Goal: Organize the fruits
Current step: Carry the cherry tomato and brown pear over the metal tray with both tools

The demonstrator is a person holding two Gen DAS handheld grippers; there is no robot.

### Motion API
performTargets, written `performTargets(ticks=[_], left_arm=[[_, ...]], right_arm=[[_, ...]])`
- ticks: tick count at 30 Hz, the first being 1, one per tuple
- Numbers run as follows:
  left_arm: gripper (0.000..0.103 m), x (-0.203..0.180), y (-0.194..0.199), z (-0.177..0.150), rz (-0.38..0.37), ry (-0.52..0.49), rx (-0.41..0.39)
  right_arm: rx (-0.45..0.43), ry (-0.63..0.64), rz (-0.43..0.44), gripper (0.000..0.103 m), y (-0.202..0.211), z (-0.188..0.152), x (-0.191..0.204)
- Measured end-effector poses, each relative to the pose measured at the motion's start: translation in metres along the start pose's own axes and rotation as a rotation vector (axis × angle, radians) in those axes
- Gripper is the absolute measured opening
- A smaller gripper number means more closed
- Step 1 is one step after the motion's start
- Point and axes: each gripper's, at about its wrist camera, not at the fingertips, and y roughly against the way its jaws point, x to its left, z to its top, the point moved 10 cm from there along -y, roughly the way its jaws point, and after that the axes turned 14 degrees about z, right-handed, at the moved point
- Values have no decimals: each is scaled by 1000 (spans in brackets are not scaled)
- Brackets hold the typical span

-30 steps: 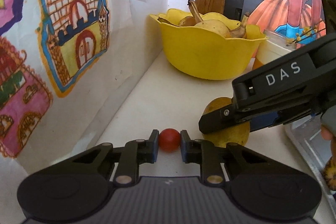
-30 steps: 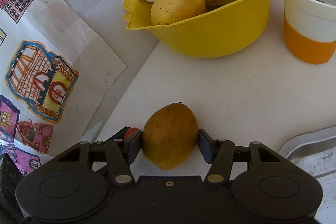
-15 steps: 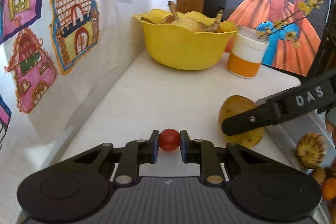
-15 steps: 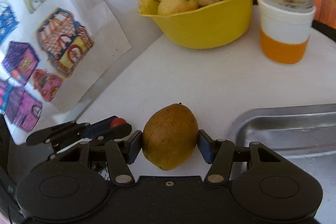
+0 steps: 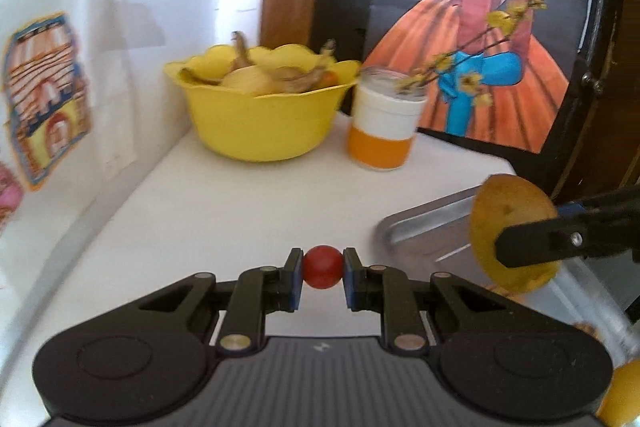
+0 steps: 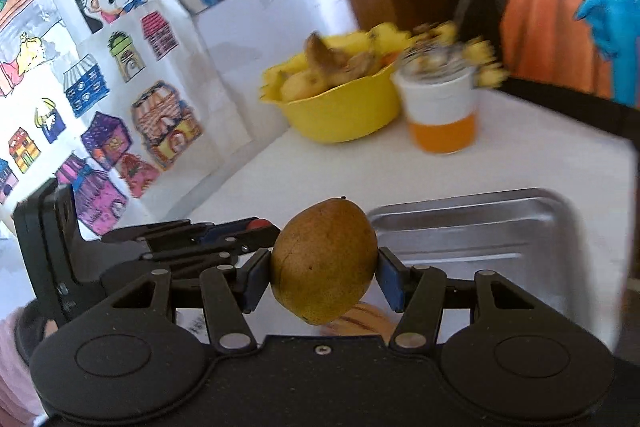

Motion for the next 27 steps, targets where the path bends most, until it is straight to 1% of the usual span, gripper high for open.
performTargets(ticks=[2,7,9,12,18,27], left_arm=[[22,-17,-2,4,-29,13,-7],[22,-60,-10,9,-85,18,-7],[22,-74,-15,7,-84,-3,-10],[22,-88,-23,-1,-67,-44,-5],[22,-94,-32,-14,-54,-67,28],[24,-94,-38,-18,-56,-78,62]], right_arm=[[-16,6,-35,59,14,-3,-13],[-37,-36,-83,59,38,-21,-48],[-43,-51,-91,59,40,-30,-59],[-53,-101,-68,59,41,-45,-75],[-43,-94,-99,59,39,-59,-91],[-34,-47,-120,59,34,-58,-89]])
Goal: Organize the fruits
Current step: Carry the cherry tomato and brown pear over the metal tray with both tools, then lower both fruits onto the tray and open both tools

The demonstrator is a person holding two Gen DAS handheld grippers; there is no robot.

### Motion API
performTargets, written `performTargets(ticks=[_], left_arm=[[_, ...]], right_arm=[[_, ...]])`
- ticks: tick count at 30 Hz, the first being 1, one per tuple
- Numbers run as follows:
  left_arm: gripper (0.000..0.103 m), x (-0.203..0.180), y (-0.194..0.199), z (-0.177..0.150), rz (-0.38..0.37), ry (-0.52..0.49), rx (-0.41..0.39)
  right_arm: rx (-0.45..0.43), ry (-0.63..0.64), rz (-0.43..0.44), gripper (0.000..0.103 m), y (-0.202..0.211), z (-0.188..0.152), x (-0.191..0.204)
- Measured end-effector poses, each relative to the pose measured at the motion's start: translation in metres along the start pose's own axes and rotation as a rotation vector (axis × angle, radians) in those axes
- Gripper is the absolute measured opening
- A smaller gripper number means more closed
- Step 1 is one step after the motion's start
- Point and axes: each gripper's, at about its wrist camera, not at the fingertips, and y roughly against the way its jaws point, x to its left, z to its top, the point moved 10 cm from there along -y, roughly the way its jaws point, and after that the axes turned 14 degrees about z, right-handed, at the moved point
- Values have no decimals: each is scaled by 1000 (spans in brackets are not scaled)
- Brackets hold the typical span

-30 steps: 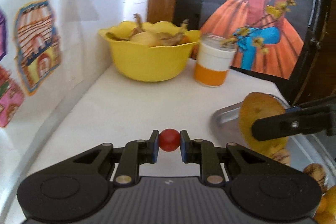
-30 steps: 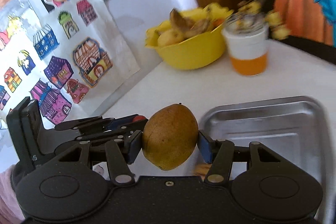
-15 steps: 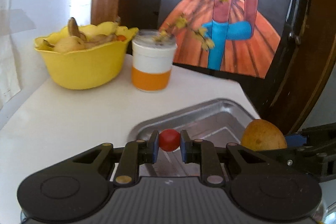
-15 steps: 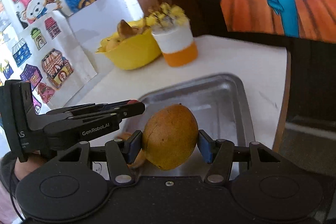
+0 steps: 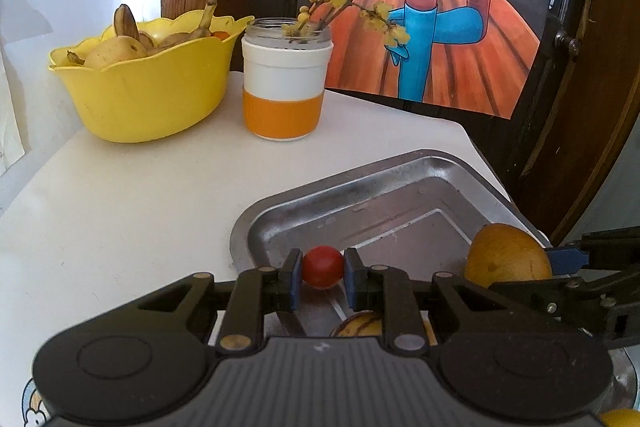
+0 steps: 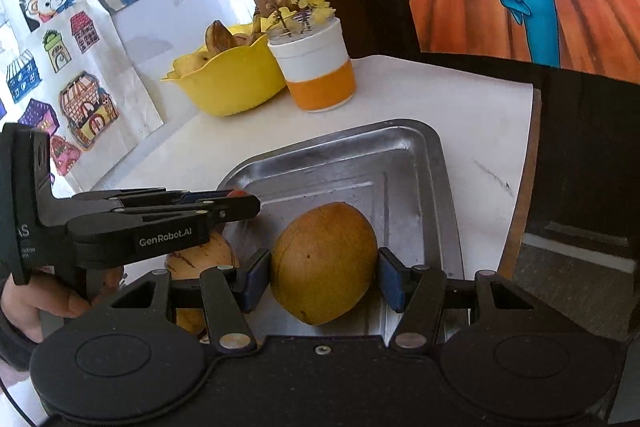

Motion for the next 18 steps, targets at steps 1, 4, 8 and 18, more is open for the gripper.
performTargets(ticks=[1,4,8,18], left_arm=[[24,1,0,0,5,3,1],[24,2,1,1,8,9,-6],[31,5,5,1,-3,34,-10],[88,27,46,5,28,99,-103]], right_arm=[[-1,6,-4,59,-1,0,1],[0,31,-19,59,-2,1,3],[-7,54,-41,60,-2,1,7],[-120,82,-83,76,18,1,20]])
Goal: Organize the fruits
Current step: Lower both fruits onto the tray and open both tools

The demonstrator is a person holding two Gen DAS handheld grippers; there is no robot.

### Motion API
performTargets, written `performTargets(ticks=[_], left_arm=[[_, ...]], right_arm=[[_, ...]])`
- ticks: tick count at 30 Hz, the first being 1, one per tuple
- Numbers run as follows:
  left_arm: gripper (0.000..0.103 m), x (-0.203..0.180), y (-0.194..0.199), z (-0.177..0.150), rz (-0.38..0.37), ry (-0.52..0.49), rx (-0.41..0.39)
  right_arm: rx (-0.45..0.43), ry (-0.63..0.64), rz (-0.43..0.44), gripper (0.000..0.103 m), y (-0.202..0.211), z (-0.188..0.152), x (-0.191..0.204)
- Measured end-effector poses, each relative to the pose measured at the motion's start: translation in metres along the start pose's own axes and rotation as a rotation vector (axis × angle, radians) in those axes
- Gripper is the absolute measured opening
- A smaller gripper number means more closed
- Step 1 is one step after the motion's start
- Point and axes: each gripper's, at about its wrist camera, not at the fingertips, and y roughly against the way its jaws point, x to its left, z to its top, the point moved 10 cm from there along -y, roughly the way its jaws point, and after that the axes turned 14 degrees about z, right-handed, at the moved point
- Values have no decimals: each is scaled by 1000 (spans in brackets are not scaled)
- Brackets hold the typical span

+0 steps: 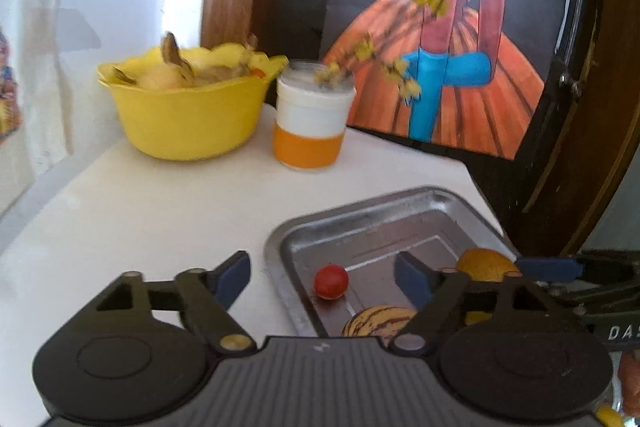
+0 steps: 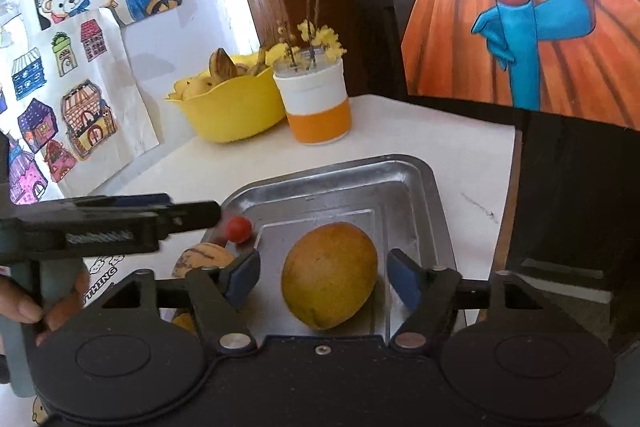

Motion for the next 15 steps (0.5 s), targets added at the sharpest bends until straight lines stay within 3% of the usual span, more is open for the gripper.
performTargets(ticks=[4,10,15], left_arm=[[102,13,26,4,33,45,-60],[102,26,65,-3,58,60,-97],[103,37,106,-22,67,111,-105]], right_arm=[[-61,51,-31,86,18,0,16],[-161,98,-71,96,56,-2,47],[-226,115,-78,100,87,-14,80]])
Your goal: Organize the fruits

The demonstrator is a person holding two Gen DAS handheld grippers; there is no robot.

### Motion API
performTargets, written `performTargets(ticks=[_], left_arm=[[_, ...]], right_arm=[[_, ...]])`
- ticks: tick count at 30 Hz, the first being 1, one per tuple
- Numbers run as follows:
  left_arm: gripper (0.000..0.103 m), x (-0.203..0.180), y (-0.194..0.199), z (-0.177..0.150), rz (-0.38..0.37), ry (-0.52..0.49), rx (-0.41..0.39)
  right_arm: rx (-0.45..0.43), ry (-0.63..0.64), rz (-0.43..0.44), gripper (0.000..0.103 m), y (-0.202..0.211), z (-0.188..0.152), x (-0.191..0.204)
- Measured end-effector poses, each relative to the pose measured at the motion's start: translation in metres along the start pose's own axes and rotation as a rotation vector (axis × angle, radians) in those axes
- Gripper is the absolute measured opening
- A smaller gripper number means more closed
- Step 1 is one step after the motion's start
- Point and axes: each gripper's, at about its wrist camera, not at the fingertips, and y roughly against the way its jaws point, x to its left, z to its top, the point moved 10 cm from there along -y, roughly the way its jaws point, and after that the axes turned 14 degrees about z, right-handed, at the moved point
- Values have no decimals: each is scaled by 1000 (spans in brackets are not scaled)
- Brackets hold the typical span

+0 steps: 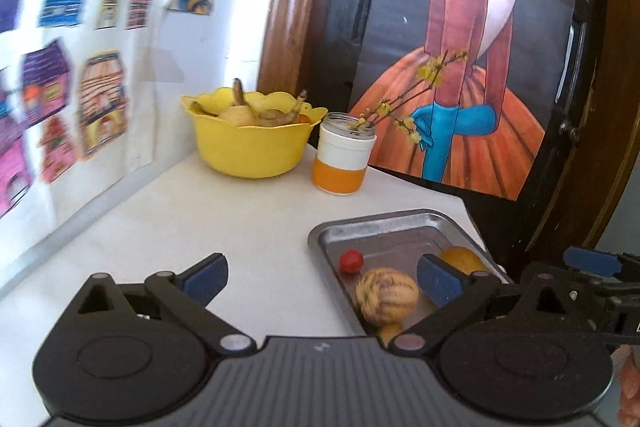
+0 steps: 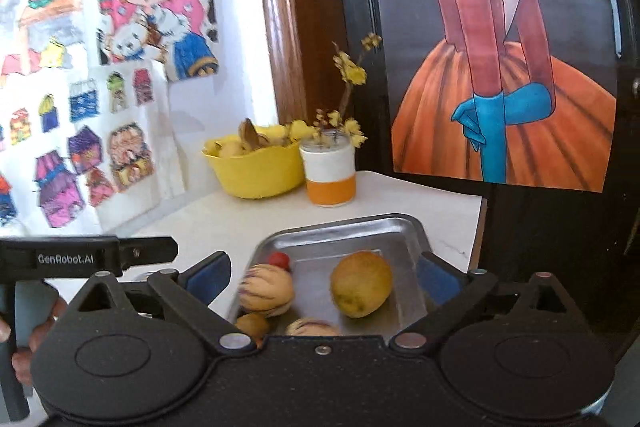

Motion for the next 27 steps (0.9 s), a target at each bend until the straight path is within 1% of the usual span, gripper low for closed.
performTargets(ticks=[4,6,8,13,17,27], left_arm=[[103,10,32,-13,1,25,10],[103,14,48,-17,3,16,-3],[103,18,65,-21,23,4,-24],[103,30,100,-32,38,6,-59],[103,45,118,-41,56,21,-68],[103,86,143,-75,101,41,-42]], right_arm=[[-16,10,1,102,24,-8,24],[-20,19,0,102,35,-11,36],[-25,29,-8,102,46,-14,47],[-19,85,-39,102,67,-25,75],[-28,82,-36,102,81,-37,94],[-50,50,-28,102,100,-67,133]])
